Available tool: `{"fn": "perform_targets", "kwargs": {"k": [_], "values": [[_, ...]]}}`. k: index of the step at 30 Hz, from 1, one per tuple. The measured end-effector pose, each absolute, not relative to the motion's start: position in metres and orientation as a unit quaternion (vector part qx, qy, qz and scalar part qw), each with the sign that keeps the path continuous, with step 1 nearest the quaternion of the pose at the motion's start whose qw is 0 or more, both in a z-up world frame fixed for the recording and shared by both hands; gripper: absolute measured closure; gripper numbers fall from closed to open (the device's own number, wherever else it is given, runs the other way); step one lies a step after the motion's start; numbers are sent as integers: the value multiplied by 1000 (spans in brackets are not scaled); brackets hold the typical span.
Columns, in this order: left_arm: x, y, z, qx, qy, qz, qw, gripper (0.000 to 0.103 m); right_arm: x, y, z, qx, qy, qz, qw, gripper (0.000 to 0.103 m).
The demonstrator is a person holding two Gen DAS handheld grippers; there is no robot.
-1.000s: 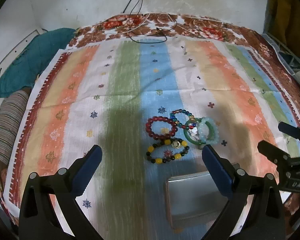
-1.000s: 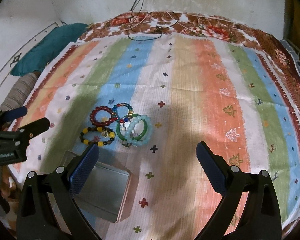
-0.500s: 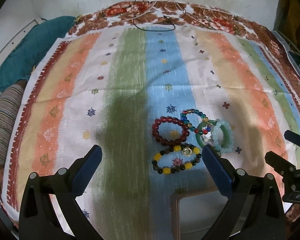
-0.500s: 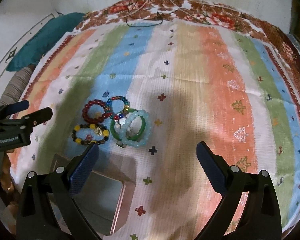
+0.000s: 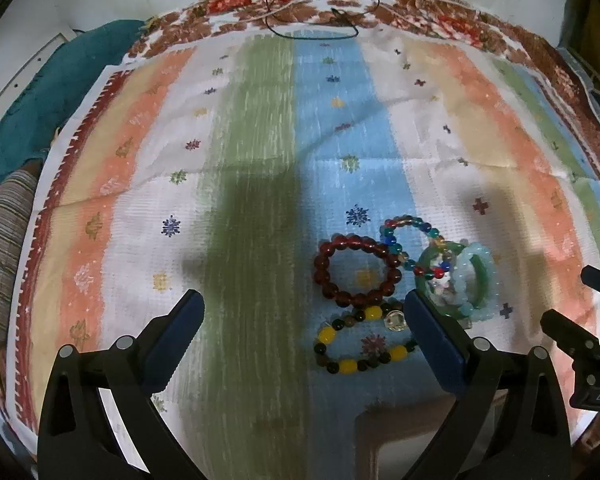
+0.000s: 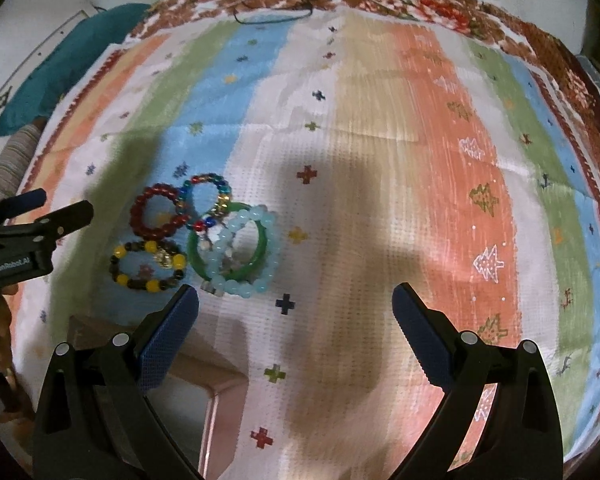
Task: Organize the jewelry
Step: 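Lower left tool to red bead bracelet while right tool lowers to light blue bracelet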
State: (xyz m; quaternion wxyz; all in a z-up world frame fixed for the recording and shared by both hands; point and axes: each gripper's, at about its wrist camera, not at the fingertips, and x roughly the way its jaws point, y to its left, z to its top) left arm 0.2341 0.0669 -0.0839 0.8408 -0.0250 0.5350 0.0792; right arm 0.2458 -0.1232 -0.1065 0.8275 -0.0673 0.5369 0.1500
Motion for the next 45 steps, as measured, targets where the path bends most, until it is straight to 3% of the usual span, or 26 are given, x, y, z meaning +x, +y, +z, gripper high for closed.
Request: {"fn": "perform_targets", "kwargs": {"k": [41,45], "values": [[281,85,-158,-57,590,74,802,6,305,-114,-180,-60,603,89,790,5],[284,88,-164,-54,595,77,798,14,310,-108,-184,-75,601,85,791,5]]}}
